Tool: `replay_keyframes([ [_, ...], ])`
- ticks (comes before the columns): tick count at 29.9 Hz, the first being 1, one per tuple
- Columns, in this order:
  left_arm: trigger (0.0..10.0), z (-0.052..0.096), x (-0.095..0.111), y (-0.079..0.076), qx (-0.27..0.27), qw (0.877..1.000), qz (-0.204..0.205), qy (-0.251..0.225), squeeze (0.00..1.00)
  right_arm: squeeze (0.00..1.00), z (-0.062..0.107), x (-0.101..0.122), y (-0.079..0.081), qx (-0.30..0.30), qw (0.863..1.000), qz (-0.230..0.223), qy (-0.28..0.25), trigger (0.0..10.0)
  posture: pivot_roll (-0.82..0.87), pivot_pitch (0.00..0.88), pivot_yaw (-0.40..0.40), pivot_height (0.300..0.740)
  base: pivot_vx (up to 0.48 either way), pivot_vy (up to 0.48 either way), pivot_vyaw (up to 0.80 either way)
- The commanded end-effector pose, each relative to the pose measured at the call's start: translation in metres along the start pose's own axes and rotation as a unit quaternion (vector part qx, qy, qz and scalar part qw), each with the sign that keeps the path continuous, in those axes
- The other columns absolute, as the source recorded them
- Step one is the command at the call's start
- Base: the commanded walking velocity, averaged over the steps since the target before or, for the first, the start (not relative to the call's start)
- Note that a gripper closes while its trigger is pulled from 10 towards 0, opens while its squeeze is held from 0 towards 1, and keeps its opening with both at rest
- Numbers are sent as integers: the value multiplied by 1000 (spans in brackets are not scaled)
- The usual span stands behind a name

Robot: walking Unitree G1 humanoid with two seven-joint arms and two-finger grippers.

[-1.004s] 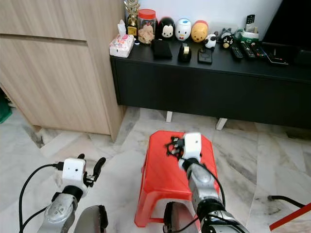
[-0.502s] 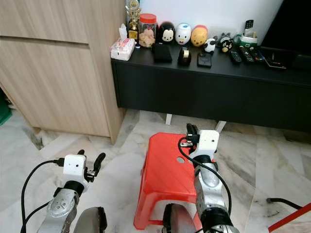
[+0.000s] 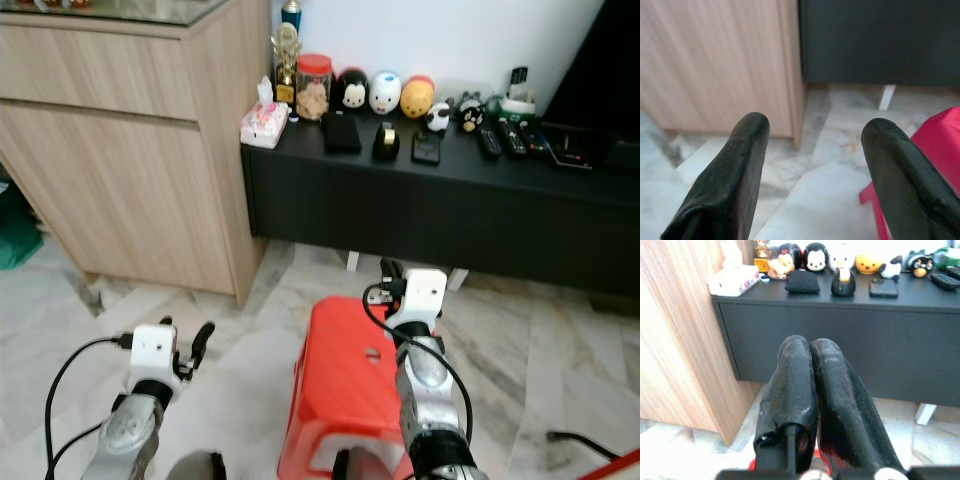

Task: Hang keys on a hook

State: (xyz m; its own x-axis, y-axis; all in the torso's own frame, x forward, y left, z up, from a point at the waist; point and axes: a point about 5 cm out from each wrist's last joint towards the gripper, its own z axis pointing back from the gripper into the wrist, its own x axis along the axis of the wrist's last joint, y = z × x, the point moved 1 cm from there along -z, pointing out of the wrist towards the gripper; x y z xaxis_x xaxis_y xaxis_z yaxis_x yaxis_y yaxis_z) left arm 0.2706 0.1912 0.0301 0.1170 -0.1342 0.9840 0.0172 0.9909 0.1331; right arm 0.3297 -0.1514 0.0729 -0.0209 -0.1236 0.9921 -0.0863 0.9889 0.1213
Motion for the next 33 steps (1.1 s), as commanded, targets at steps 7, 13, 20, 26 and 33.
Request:
replay_keyframes([
  [7, 10000, 26, -57, 23, 26, 991, -22, 126, 0, 0, 2, 1, -3, -6, 1000, 2, -3, 10000, 63, 0, -103, 740, 0, 0, 0],
  [13, 10000, 63, -98, 35, 47, 973, -12, 225, 0, 0, 4, -4, -4, -9, 1000, 2, 4, 10000, 70, 0, -101, 740, 0, 0, 0],
  [20, 10000, 86, -119, 29, 51, 961, 6, 272, 0, 0, 10, -18, -6, -17, 999, 3, 34, 10000, 77, 0, -103, 740, -36, 0, 0],
  [26, 10000, 91, -125, 20, 29, 957, -8, 290, 0, 0, 14, -26, -7, -19, 998, 7, 51, 10000, 78, 0, -106, 740, -357, 0, 0],
  [33, 10000, 97, -132, 17, 31, 950, -1, 311, 0, 0, 19, -36, -20, -48, 996, 22, 77, 10000, 76, 0, -105, 740, -367, 0, 0],
])
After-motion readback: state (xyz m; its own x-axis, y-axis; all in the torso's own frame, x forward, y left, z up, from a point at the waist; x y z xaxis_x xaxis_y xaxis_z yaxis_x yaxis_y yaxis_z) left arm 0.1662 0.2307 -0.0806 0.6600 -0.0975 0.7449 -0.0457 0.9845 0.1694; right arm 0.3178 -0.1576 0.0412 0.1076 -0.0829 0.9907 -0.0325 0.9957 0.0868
